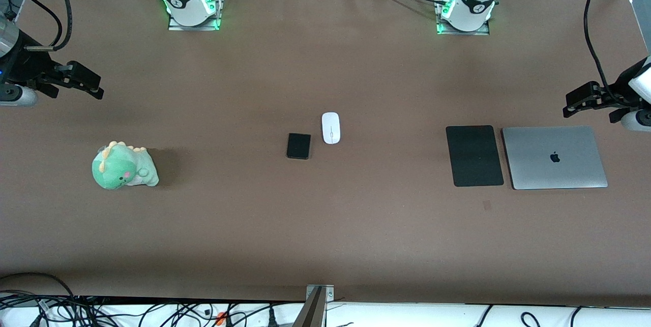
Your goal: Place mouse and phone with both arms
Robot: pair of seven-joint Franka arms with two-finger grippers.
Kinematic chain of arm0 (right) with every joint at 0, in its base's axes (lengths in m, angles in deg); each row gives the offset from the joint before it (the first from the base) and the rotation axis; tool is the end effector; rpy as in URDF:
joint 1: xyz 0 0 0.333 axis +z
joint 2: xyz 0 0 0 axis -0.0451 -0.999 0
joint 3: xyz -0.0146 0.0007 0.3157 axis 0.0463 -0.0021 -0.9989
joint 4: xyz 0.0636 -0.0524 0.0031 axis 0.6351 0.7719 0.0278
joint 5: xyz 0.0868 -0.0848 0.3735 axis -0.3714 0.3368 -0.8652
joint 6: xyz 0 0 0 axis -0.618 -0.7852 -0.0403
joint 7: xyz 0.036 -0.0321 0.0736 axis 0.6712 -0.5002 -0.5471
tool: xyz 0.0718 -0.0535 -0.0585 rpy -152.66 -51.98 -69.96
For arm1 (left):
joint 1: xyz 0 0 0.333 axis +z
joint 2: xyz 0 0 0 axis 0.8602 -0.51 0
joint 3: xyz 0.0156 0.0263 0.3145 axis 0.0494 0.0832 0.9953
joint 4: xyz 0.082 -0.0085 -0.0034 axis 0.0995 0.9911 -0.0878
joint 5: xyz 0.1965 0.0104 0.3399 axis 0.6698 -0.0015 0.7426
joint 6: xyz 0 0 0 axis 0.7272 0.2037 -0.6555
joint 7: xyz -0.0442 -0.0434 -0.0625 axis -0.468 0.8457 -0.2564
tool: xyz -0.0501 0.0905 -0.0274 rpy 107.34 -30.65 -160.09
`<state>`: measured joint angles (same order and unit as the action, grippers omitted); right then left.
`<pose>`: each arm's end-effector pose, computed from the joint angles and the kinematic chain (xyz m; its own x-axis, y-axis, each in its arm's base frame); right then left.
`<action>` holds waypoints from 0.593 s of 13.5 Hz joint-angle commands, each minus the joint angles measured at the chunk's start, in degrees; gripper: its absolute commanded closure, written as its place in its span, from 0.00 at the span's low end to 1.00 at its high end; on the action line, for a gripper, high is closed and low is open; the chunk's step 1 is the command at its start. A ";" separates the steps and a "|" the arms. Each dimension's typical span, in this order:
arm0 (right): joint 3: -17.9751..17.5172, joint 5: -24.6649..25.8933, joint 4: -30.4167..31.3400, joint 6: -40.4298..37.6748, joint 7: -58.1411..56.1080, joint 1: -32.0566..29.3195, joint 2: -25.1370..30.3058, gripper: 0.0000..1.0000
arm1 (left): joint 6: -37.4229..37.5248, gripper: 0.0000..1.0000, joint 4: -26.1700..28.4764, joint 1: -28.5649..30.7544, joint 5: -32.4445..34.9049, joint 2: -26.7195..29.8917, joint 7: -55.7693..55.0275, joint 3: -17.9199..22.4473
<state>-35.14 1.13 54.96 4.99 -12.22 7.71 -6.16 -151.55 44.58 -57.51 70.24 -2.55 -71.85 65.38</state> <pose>0.5756 0.0352 0.6165 0.9995 -0.0244 0.0198 -0.0243 -0.9997 -0.0052 0.6002 0.0205 0.5948 0.9958 -0.0913 -0.0037 -0.0913 -0.9958 0.0066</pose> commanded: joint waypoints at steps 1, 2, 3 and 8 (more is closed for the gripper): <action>-0.70 -0.05 -0.31 -0.57 -0.55 -0.37 0.52 0.00 | 1.27 0.00 -1.78 -0.34 1.08 -0.86 0.98 -0.20; -0.79 -0.05 -0.31 -0.57 -0.55 -0.37 0.52 0.00 | 1.27 0.00 -1.78 -0.34 1.08 -0.86 1.07 -0.20; -0.70 -0.05 -0.22 -0.74 -0.55 -0.37 0.52 0.00 | 1.27 0.00 -1.87 -0.34 1.08 -0.86 1.07 -0.20; -0.70 -0.14 -0.22 -1.27 -0.55 -0.37 0.69 0.00 | 1.62 0.00 -1.43 -0.16 0.99 -0.86 1.07 -0.11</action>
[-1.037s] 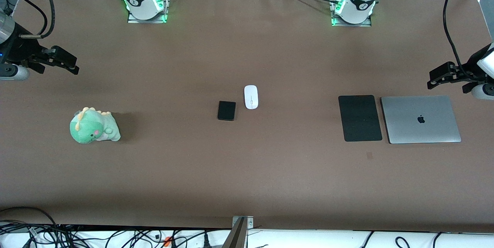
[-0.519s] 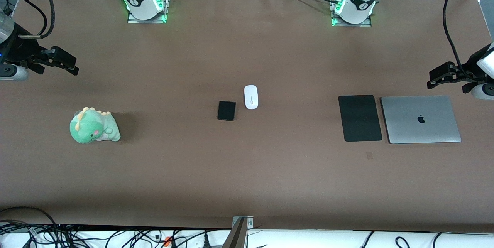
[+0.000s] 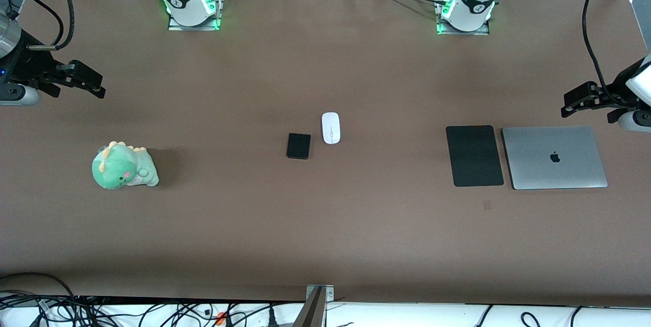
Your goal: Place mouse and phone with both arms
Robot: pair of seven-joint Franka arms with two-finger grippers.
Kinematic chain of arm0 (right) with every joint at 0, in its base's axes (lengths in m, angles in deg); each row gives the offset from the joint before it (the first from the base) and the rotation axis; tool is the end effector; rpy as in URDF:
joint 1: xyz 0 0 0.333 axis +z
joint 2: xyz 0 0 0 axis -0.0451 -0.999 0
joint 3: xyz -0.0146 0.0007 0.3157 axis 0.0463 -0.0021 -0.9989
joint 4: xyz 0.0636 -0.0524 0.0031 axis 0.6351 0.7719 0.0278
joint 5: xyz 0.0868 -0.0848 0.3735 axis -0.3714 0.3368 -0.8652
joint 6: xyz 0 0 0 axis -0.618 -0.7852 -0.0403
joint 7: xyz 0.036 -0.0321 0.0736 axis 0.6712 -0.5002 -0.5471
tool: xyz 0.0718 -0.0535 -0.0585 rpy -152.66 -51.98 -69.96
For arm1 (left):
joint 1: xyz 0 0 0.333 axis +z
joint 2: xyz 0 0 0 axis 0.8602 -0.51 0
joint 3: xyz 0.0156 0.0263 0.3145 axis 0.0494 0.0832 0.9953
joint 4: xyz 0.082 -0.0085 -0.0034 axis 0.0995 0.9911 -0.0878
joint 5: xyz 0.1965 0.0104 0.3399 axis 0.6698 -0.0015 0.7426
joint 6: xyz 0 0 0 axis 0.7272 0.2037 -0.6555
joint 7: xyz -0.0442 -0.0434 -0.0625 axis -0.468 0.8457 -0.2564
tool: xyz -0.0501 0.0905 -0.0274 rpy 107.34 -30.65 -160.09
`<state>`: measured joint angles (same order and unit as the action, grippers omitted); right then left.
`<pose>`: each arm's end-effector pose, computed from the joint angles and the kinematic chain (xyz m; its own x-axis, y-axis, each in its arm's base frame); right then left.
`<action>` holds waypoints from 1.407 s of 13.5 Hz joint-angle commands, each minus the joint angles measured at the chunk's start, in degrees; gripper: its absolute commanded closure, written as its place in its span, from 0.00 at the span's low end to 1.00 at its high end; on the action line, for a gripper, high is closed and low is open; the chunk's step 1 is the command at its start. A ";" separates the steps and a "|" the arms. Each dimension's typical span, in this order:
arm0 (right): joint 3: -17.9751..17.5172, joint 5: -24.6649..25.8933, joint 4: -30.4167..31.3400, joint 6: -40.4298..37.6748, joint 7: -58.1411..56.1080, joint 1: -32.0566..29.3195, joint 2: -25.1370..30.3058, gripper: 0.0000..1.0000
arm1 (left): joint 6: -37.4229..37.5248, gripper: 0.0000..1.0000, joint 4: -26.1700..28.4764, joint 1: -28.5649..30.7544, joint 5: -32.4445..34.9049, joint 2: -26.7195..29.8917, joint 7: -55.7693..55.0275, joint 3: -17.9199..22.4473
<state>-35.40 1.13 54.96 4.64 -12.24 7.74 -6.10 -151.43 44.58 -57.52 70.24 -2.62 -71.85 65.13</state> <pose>0.5745 0.0380 0.6166 0.9997 -0.0190 0.0148 -0.0189 -0.9998 -0.0051 0.6004 0.0179 0.5939 0.9954 -0.0958 -0.0069 -0.0958 -0.9954 0.0077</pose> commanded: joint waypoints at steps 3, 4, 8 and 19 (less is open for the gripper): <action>-0.43 -0.14 -0.22 -0.92 -0.53 -0.41 0.63 0.00 | 4.41 0.00 -1.61 -0.24 0.82 -0.79 1.42 0.05; -0.34 -0.05 -0.22 -0.92 -0.53 -0.41 0.63 0.00 | 4.41 0.00 -1.61 -0.32 0.90 -0.79 1.42 0.05; -0.43 -0.05 -0.22 -1.01 -0.35 -0.41 0.63 0.00 | 5.19 0.00 -0.82 -0.24 1.08 -2.63 1.68 0.05; -1.49 0.04 -0.22 -2.42 0.26 -0.23 0.98 0.00 | 1.70 0.00 11.83 -0.59 -1.81 -6.67 -5.51 -8.38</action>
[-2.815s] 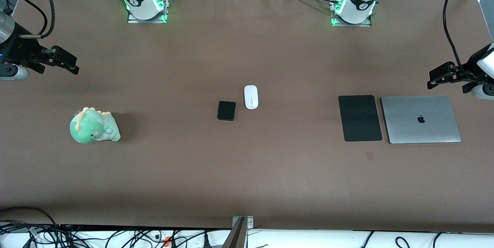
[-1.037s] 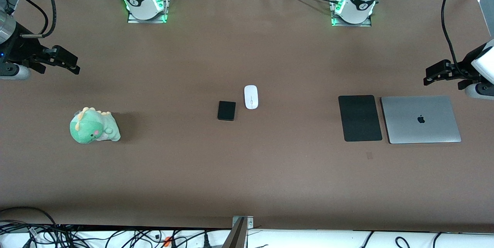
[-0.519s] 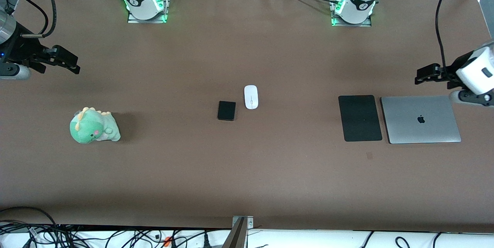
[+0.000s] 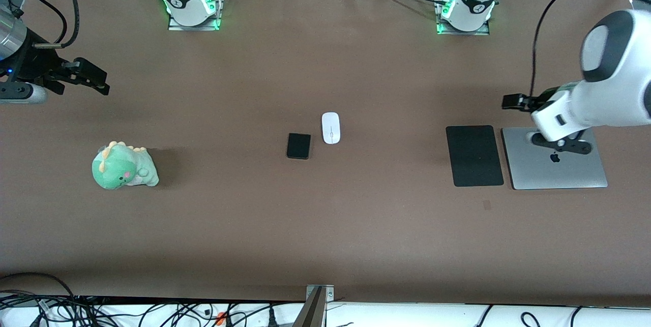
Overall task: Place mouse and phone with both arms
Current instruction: 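Move the left gripper over the white mouse and lower it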
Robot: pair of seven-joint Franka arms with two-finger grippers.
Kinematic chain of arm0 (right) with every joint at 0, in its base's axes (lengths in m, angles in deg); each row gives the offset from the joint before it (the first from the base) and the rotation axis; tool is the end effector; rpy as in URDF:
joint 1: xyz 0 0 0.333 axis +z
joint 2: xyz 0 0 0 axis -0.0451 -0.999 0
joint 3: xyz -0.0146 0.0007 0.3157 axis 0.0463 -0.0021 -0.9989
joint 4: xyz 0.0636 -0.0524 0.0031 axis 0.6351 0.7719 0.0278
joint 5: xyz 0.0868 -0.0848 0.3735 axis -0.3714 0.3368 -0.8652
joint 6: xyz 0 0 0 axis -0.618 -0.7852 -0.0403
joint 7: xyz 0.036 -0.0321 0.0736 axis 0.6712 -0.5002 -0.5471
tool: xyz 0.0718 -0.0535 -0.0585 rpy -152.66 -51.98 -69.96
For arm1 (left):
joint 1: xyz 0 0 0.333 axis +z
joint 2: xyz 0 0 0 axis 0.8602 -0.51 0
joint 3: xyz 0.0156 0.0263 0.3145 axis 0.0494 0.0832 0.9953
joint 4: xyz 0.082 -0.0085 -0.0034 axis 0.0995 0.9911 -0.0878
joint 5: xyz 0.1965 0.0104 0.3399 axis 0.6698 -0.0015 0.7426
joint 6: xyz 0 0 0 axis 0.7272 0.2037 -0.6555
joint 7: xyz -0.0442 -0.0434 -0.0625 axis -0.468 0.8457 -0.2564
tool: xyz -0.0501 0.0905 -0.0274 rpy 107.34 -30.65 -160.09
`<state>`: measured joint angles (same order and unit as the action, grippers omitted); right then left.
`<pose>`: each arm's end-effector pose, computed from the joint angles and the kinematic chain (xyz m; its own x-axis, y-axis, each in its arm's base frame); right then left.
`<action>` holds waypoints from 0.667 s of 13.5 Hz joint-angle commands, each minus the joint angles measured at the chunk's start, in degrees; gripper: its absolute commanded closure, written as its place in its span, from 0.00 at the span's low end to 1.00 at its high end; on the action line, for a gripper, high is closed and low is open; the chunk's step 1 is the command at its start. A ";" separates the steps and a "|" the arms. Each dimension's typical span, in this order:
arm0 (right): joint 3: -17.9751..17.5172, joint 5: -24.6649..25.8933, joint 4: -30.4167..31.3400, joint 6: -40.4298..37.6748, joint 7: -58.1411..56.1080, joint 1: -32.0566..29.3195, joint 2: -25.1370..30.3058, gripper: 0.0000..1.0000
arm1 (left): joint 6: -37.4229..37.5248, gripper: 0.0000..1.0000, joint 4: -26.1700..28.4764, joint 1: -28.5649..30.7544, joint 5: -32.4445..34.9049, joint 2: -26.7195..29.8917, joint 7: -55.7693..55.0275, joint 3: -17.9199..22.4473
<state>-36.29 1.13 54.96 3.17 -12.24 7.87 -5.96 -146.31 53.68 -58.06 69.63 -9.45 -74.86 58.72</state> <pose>0.5703 0.0476 0.6157 1.0000 -0.0011 -0.0085 -0.0011 -1.0000 -0.0041 0.5925 -0.0501 0.4447 0.9179 -0.1660 -0.3604 -0.1498 -0.9860 0.0726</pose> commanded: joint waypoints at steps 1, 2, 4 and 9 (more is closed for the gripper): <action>-0.60 0.04 -0.22 -1.04 0.26 -0.36 0.84 0.00 | -5.79 0.00 4.14 -0.05 -1.21 -0.55 -5.12 -3.46; -0.60 0.04 -0.22 -1.04 0.26 -0.36 0.84 0.00 | -8.77 0.00 5.63 -0.05 -1.21 -1.16 -8.80 -5.74; -0.51 0.04 -0.22 -1.04 0.26 -0.36 0.84 0.00 | -14.06 0.00 7.40 -0.13 -1.21 -2.39 -14.96 -9.43; -0.51 0.04 -0.22 -1.04 0.35 -0.36 0.84 0.00 | -26.18 0.00 6.88 -4.59 -1.04 -8.36 -32.00 -16.83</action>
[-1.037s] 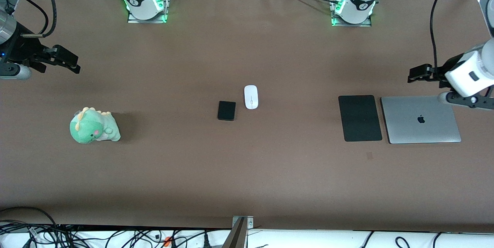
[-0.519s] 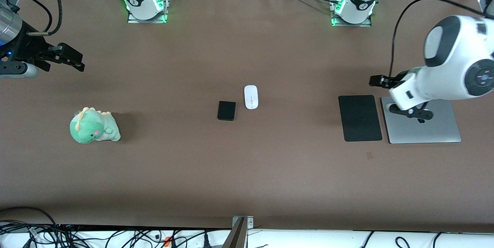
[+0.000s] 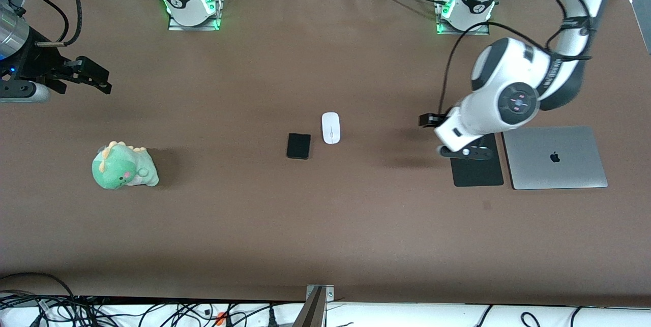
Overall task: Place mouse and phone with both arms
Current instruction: 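Move the left gripper over the white mouse and lower it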
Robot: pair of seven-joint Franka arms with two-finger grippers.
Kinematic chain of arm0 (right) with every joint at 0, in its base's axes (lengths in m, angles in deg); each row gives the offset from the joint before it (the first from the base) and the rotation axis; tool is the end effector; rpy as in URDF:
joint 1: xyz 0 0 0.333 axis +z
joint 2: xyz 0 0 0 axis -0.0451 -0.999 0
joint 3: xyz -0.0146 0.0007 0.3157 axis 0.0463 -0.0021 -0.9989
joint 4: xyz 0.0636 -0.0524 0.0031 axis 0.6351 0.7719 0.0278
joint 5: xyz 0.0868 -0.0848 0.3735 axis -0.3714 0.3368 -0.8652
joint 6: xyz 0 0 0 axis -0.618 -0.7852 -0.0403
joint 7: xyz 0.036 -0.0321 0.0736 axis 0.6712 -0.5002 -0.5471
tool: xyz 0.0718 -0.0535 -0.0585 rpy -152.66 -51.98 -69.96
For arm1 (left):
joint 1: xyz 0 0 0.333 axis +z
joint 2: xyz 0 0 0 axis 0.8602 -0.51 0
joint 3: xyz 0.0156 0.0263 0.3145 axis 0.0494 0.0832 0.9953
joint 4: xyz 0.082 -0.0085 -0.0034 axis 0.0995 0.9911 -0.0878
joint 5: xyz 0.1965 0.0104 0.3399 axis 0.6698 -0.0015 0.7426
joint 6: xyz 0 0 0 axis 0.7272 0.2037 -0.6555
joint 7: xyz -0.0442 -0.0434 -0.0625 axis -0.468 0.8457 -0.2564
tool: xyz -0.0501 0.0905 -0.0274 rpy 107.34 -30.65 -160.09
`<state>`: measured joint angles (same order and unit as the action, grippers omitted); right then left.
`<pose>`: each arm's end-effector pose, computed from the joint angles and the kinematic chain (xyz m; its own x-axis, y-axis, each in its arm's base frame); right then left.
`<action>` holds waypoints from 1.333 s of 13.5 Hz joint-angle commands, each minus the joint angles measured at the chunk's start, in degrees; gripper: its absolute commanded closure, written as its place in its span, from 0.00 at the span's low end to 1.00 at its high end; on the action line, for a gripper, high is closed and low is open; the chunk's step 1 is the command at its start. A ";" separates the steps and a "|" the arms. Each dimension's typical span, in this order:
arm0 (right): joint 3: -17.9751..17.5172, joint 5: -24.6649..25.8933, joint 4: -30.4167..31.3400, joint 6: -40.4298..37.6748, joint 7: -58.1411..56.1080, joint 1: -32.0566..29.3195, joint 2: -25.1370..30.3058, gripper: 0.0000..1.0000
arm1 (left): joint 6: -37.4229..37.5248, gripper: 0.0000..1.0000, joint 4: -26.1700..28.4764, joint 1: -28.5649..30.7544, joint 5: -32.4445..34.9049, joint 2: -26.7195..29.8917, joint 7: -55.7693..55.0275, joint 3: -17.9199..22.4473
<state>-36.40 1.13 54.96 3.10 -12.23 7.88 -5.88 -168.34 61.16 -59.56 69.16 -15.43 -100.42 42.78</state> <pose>0.5697 0.0487 0.6164 1.0000 0.0009 -0.0083 0.0008 -1.0000 -0.0042 0.5801 -0.2239 0.3593 0.9702 -0.0120 -0.2422 0.0065 -0.9971 0.0755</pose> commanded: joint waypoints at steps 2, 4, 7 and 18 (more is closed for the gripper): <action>-0.41 -0.05 -0.30 -0.96 0.34 -0.37 0.76 0.00 | -10.12 0.00 -0.61 -8.10 0.31 -6.15 -12.61 -0.72; -0.41 -0.05 -0.22 -0.87 0.43 -0.37 0.76 0.00 | -16.19 0.00 -0.61 -12.32 0.49 -9.32 -17.80 -0.54; -0.23 0.39 -0.39 0.18 0.17 -0.37 0.32 0.00 | -20.34 0.00 -0.87 -18.30 7.58 -13.19 -23.60 -0.54; 0.39 0.39 -0.75 1.15 -0.62 0.15 -1.43 0.00 | -34.49 0.00 -2.19 -26.91 21.65 -21.29 -35.14 0.95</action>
<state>-35.35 1.26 54.93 4.69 -12.36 7.66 -6.64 -202.11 60.65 -83.16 86.52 -34.96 -133.64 42.10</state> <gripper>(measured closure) 0.000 0.000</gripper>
